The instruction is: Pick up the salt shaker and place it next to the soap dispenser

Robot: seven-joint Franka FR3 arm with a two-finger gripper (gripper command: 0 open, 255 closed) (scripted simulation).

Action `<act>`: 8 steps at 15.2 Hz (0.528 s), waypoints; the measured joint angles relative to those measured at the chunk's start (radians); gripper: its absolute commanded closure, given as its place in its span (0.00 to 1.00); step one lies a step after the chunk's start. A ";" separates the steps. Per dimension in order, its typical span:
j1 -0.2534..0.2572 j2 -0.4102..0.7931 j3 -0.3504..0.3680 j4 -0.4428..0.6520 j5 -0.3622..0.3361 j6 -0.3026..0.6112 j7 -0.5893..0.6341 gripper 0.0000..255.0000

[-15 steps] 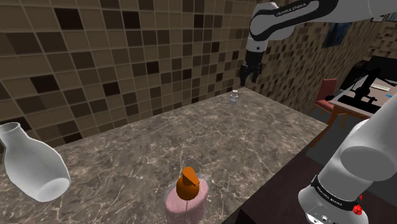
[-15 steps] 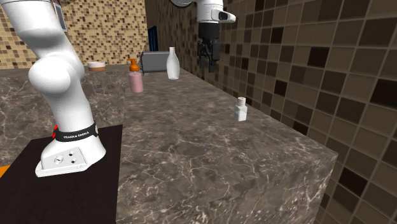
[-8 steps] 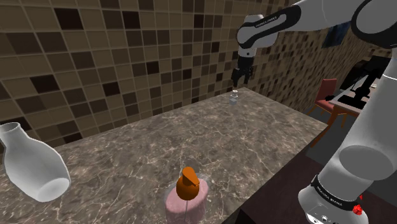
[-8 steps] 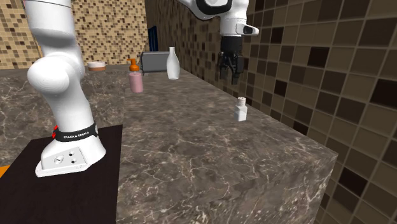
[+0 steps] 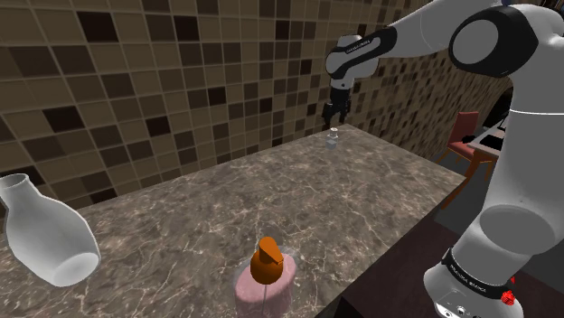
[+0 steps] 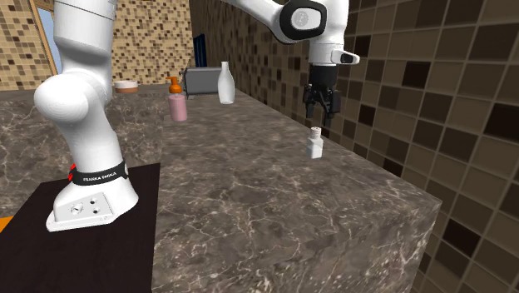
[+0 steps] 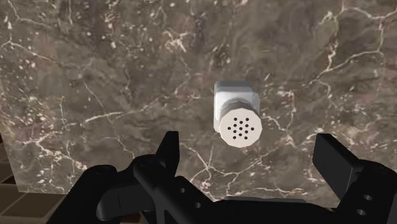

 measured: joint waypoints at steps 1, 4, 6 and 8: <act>-0.001 0.006 0.000 -0.004 0.001 0.010 -0.001 0.00; -0.002 0.024 0.002 -0.025 0.007 0.049 -0.006 0.00; -0.002 0.028 0.003 -0.030 0.008 0.059 -0.006 0.00; -0.002 0.030 0.003 -0.032 0.008 0.062 -0.006 0.00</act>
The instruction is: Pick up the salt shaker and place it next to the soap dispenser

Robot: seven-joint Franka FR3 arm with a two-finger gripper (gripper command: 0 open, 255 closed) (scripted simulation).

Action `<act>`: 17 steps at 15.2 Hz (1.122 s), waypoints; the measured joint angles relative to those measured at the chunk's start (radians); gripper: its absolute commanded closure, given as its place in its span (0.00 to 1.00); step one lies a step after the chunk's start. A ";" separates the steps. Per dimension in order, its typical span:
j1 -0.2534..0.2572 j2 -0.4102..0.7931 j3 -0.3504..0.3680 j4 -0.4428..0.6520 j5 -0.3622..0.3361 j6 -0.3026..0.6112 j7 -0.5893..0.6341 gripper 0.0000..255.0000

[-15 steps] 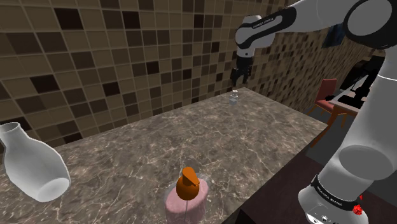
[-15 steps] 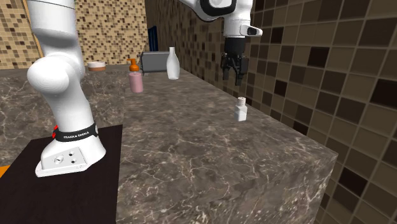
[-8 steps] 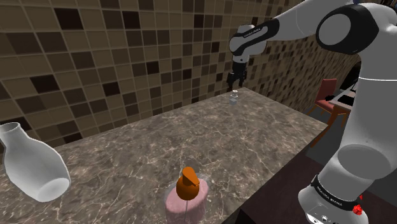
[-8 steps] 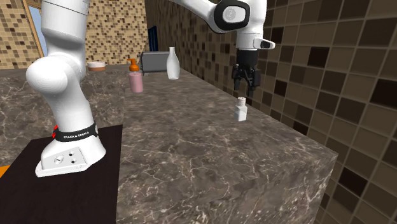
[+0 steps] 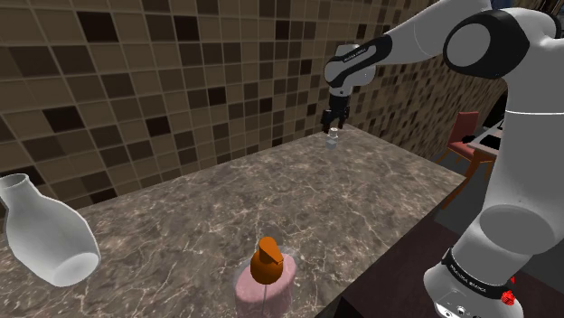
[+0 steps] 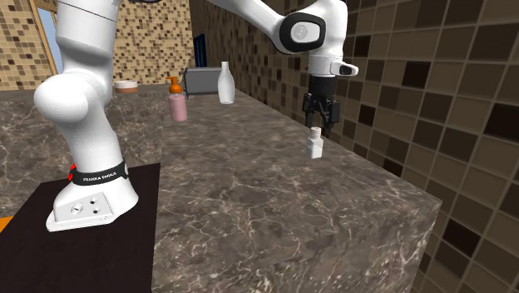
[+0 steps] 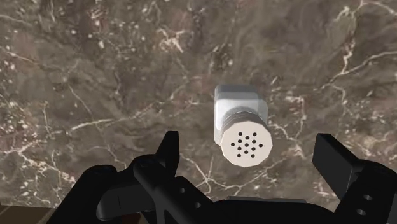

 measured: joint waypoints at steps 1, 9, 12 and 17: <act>0.000 0.000 0.000 0.000 0.000 0.000 0.000 0.00; 0.000 0.000 0.000 0.000 0.000 0.001 0.000 1.00; 0.000 0.000 0.000 0.000 0.000 0.001 0.000 1.00; 0.000 -0.007 -0.001 0.017 -0.002 -0.024 0.001 1.00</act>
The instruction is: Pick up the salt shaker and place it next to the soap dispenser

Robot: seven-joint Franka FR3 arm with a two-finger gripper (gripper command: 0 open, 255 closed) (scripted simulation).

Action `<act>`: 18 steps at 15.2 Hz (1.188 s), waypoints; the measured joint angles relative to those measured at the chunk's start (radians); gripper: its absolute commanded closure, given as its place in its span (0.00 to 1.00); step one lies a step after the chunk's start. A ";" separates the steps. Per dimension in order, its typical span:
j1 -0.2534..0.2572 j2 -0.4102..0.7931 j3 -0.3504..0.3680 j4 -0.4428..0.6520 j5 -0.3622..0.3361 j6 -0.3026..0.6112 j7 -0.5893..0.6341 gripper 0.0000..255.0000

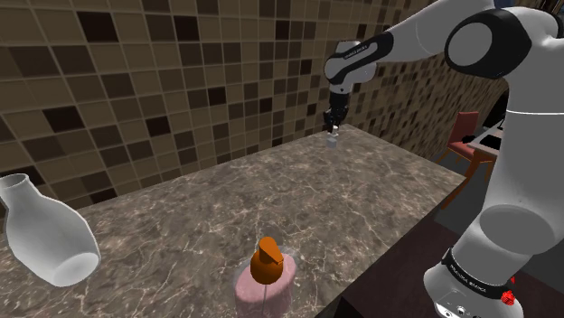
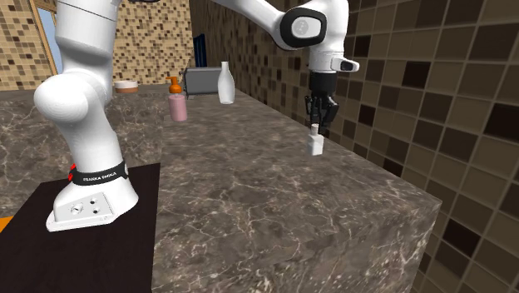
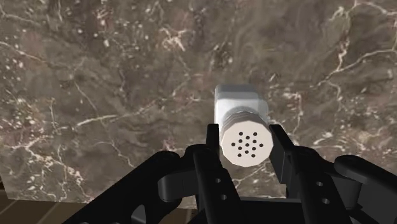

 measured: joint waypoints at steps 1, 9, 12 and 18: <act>0.002 -0.008 0.000 -0.002 -0.002 -0.006 0.002 1.00; 0.001 -0.044 -0.005 0.062 -0.012 -0.105 0.006 1.00; 0.001 -0.053 -0.006 0.089 -0.014 -0.141 0.008 1.00; 0.004 -0.069 -0.006 0.151 -0.019 -0.219 0.015 1.00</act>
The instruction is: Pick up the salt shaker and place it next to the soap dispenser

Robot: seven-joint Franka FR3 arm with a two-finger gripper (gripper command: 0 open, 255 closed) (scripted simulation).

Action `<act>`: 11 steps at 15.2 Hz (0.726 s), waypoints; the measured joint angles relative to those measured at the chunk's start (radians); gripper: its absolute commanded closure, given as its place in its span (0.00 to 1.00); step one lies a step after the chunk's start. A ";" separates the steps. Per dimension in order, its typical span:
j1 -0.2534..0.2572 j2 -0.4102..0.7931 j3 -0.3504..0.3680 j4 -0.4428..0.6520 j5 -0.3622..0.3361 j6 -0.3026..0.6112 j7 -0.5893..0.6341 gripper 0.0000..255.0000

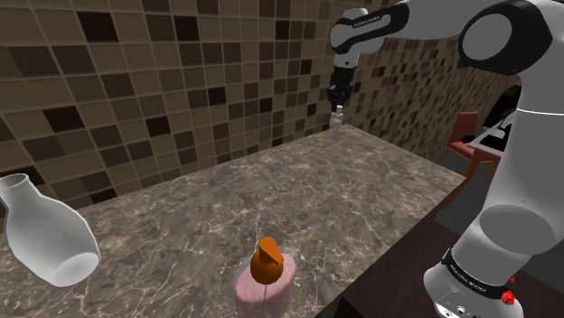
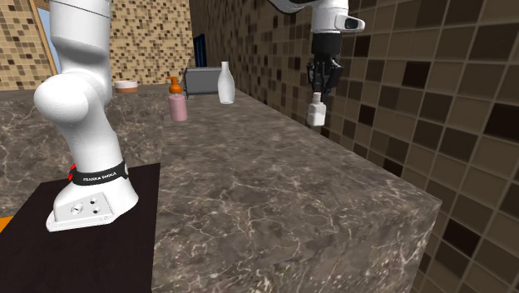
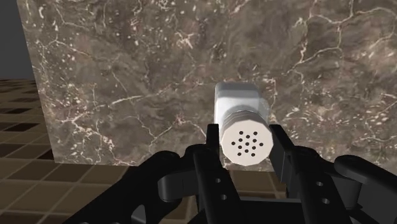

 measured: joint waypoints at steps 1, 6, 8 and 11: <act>-0.001 0.002 0.000 0.014 0.000 -0.012 -0.001 1.00; -0.003 -0.005 -0.002 0.071 -0.002 -0.076 0.000 1.00; -0.004 -0.001 -0.002 0.105 -0.001 -0.105 0.000 1.00; -0.004 -0.001 -0.003 0.143 -0.002 -0.144 0.002 1.00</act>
